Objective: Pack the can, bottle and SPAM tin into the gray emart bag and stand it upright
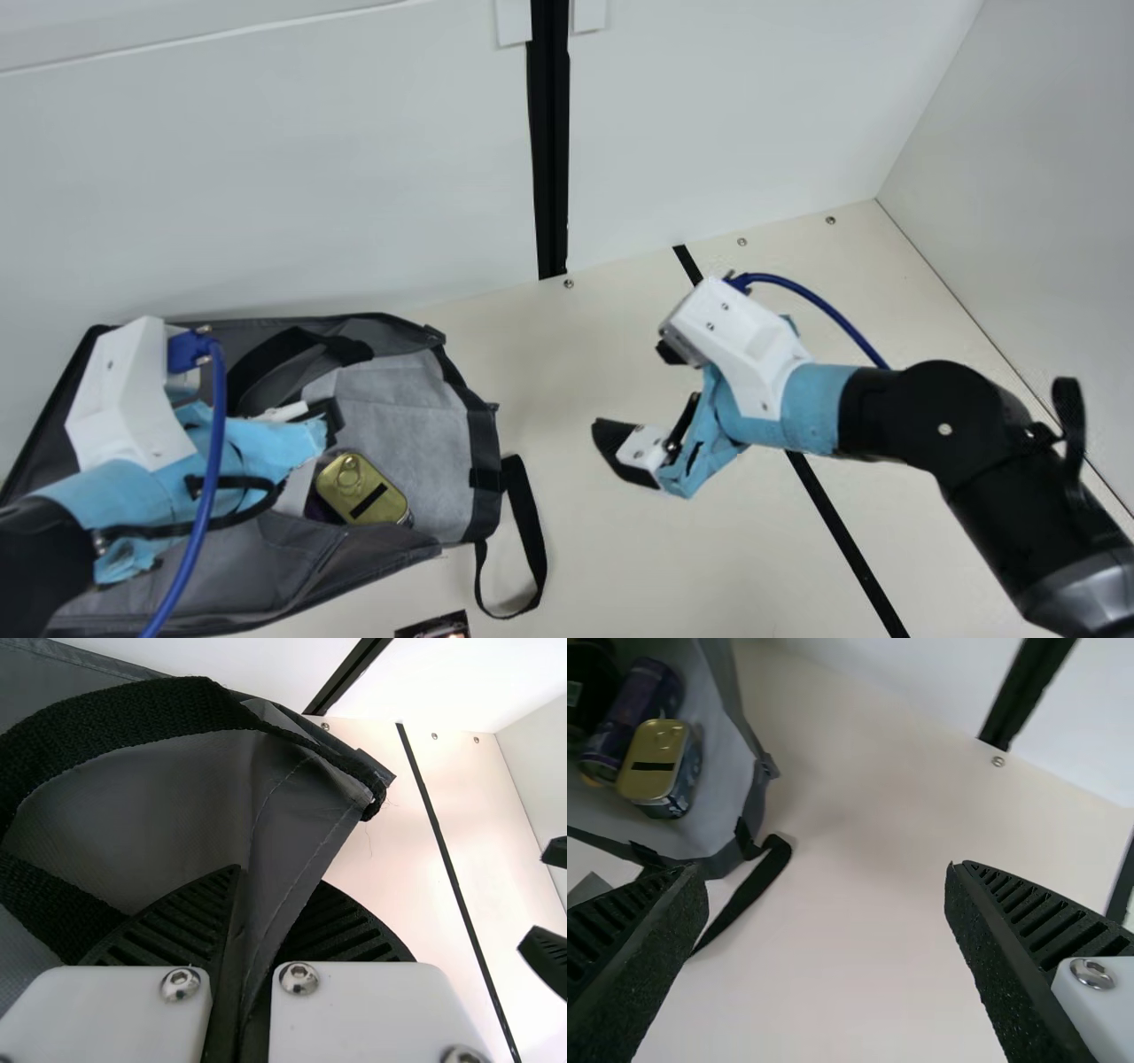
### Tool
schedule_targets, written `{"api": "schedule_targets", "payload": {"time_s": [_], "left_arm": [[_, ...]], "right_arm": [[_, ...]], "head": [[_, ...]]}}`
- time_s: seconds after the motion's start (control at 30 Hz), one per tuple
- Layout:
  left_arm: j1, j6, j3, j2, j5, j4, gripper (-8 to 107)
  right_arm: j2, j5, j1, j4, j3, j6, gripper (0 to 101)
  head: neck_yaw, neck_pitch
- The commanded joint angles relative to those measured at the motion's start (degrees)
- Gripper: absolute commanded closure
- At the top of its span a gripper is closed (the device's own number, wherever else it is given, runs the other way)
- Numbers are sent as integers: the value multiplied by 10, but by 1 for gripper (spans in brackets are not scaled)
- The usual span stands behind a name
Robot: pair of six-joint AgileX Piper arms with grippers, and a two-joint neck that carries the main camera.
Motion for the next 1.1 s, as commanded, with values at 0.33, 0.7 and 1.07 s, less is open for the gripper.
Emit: {"api": "schedule_targets", "payload": {"time_s": [0.33, 0.7, 1.07], "left_arm": [[0, 0, 0, 0, 0, 0, 107], [0, 0, 0, 0, 0, 0, 107], [0, 0, 0, 0, 0, 0, 107]], "right_arm": [[-47, 16, -69, -33, 3, 34, 6], [-86, 22, -112, -84, 3, 73, 6], [-122, 22, -151, -151, 1, 133, 6]], "head": [[0, -13], [0, -13], [0, -13]]}}
